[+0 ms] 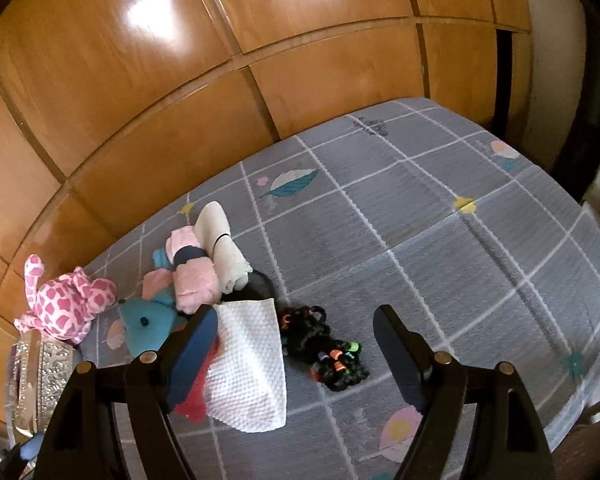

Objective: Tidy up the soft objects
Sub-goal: 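Move both open tools back over the pile of soft items, then grasp the blue plush toy with the left tool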

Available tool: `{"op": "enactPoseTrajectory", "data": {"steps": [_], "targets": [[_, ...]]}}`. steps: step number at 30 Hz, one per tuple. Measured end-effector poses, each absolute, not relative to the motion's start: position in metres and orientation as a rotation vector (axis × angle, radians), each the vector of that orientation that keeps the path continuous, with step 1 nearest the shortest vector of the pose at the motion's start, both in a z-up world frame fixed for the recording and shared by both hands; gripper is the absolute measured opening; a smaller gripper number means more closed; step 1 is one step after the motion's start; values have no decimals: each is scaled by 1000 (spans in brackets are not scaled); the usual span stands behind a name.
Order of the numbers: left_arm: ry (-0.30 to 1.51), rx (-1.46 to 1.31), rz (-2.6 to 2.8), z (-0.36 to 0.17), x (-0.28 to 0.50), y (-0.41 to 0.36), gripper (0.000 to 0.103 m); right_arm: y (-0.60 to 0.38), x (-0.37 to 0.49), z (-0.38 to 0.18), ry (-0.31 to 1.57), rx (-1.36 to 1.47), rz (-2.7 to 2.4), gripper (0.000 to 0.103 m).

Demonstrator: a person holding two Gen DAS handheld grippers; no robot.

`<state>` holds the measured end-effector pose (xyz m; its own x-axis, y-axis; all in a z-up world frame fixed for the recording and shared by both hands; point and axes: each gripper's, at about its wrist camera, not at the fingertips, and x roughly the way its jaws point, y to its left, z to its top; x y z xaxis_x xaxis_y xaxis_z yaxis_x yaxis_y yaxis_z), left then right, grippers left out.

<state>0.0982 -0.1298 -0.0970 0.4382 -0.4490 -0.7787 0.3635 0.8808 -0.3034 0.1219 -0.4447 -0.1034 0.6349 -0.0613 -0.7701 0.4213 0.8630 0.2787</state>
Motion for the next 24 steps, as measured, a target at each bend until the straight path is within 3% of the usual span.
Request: {"op": "enactPoseTrajectory", "data": {"steps": [5, 16, 24], "targets": [[944, -46, -508, -100, 119, -157, 103, -445, 122, -102, 834, 481, -269, 81], [1043, 73, -466, -126, 185, -208, 103, -447, 121, -101, 838, 532, -226, 81], [1019, 133, -441, -131, 221, -242, 101, -446, 121, -99, 831, 538, -203, 81]]}}
